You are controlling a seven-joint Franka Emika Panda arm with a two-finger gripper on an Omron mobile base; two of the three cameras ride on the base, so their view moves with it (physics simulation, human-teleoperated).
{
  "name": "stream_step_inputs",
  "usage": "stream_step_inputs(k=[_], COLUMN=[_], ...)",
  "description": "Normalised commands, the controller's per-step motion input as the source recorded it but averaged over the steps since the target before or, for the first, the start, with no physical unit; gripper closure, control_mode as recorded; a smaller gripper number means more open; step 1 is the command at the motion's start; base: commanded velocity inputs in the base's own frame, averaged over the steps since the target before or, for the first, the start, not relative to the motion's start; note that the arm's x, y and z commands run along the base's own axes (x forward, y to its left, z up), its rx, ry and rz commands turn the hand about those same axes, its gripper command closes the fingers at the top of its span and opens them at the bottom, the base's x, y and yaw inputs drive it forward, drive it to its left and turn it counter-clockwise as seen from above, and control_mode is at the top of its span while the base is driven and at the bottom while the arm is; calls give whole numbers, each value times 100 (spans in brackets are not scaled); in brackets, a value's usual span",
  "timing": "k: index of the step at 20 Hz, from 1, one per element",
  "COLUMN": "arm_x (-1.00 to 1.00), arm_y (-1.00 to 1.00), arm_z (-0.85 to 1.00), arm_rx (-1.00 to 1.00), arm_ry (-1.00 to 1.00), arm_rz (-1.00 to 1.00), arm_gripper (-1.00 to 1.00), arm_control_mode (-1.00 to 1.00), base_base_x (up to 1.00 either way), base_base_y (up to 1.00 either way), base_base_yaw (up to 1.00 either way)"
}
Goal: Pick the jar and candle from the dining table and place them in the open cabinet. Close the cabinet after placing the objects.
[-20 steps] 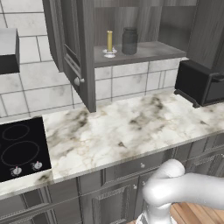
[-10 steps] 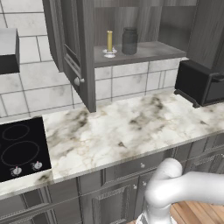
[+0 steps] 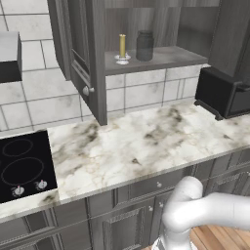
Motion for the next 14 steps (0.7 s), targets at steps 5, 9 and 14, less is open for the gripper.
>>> stream_step_inputs(k=[5,9,14], arm_x=[0,0,5], arm_y=[71,64,75], arm_z=[2,16,5], arm_rx=[-1,-3,-11], arm_ry=[-9,-9,-3], arm_rz=[8,0,-2], arm_gripper=[-100,-100,-100], arm_control_mode=[-100,-100,-100], base_base_x=[0,0,0], base_base_y=[0,0,0], base_base_yaw=[0,0,0])
